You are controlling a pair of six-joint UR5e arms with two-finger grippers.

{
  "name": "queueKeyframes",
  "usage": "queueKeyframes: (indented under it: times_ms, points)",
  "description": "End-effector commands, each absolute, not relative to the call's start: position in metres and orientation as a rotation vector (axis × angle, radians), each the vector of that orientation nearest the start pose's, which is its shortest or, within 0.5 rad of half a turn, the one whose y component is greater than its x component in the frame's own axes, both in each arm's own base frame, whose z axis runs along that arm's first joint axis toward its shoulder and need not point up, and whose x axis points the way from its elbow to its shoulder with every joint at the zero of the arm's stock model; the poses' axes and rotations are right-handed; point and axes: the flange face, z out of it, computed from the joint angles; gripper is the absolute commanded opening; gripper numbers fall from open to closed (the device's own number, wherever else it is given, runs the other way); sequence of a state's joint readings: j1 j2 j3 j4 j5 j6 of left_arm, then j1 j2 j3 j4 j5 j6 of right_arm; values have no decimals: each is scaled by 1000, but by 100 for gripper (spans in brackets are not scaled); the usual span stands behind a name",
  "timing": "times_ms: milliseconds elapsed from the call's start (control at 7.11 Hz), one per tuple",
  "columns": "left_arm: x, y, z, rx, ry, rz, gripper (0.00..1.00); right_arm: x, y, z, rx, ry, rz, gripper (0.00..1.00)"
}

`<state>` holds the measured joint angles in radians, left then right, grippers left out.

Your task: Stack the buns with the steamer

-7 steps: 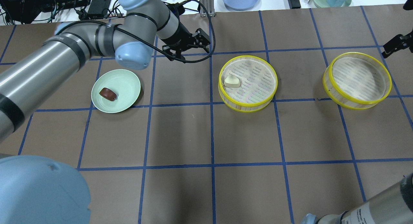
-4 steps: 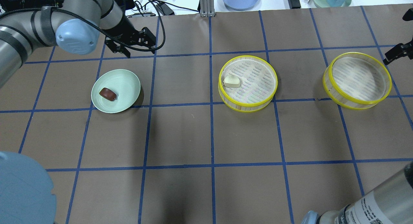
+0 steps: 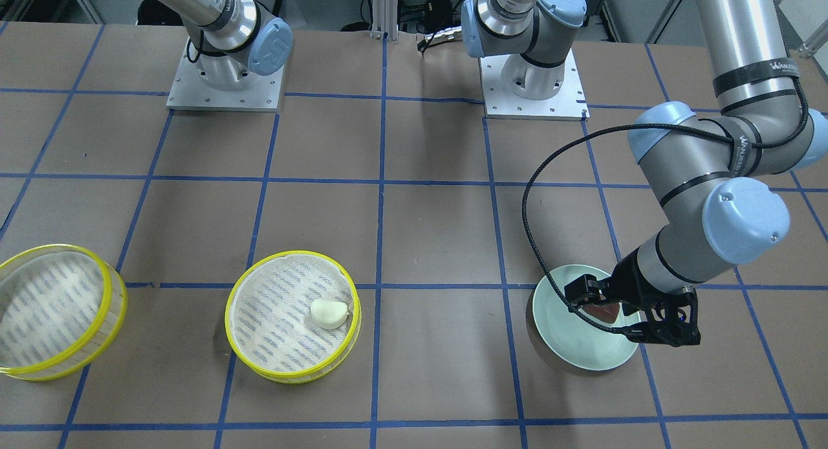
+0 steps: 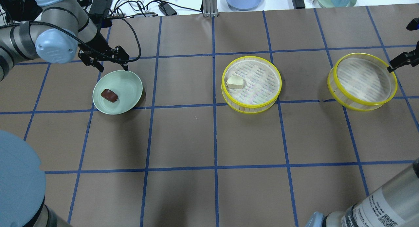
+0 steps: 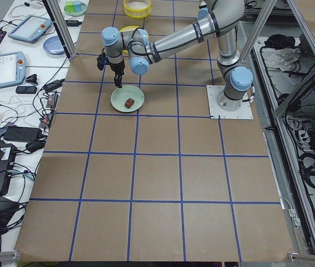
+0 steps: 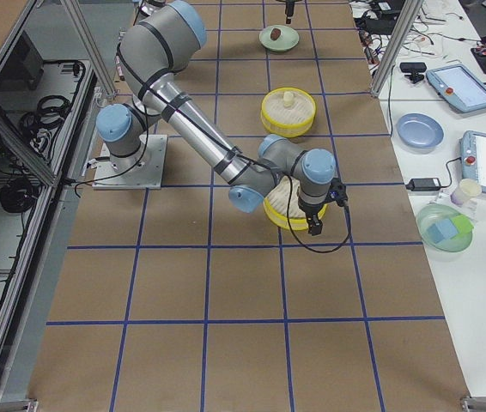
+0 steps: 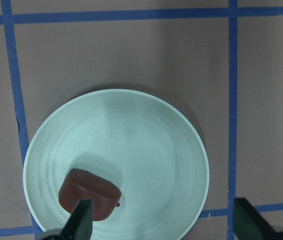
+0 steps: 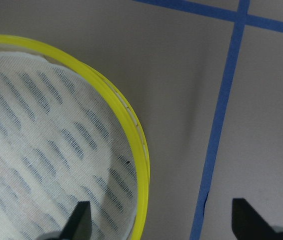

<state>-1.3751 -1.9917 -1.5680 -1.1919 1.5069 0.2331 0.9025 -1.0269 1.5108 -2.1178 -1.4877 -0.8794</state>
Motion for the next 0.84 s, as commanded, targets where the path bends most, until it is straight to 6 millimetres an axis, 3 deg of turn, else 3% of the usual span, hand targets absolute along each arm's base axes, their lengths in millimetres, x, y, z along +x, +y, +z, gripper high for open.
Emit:
queueKeyframes:
  times_ms: [0, 281, 703]
  points:
    - [-9, -639, 255, 54, 3221, 127, 100, -307, -617, 231, -328, 3084, -134, 100]
    - [8, -634, 227, 67, 3092, 237, 100, -304, -622, 224, -328, 3036, -189, 96]
    - [14, -629, 192, 219, 3097, 340, 100, -303, -621, 214, -332, 3040, -195, 60]
